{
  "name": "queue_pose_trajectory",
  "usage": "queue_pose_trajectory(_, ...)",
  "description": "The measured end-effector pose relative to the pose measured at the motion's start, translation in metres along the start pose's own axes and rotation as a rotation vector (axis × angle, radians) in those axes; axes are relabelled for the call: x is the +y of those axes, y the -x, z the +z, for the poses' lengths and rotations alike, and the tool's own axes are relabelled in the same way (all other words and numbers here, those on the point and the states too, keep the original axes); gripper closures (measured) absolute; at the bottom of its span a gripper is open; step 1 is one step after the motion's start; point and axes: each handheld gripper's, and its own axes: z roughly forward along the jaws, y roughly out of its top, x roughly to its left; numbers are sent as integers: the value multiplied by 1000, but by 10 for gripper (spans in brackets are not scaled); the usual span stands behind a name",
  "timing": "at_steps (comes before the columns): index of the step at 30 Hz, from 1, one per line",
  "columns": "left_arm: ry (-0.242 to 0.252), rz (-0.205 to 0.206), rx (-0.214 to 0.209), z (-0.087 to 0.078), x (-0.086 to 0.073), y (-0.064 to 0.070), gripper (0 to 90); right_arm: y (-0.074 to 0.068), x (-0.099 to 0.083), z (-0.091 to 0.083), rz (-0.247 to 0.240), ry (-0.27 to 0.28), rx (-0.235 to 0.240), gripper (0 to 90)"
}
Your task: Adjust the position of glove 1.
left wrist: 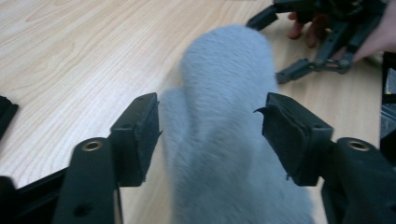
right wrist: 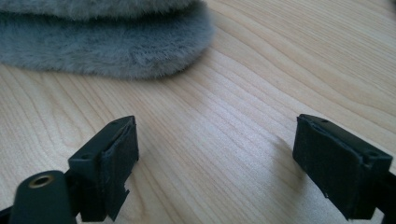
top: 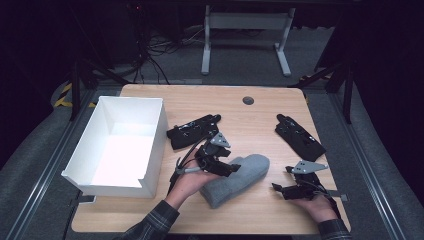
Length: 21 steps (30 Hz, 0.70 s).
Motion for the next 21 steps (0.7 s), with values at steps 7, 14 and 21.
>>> queue_pose_trajectory(7,-41,-46,-48,16,-3,-21,229,0,0,0,0,0,0,146)
queue_pose_trajectory(14,-100,-33,-66,33,-12,-13,179,0,0,0,0,0,0,147)
queue_pose_trajectory(21,-154,-11,-36,43,-20,-3,147,0,0,0,0,0,0,147)
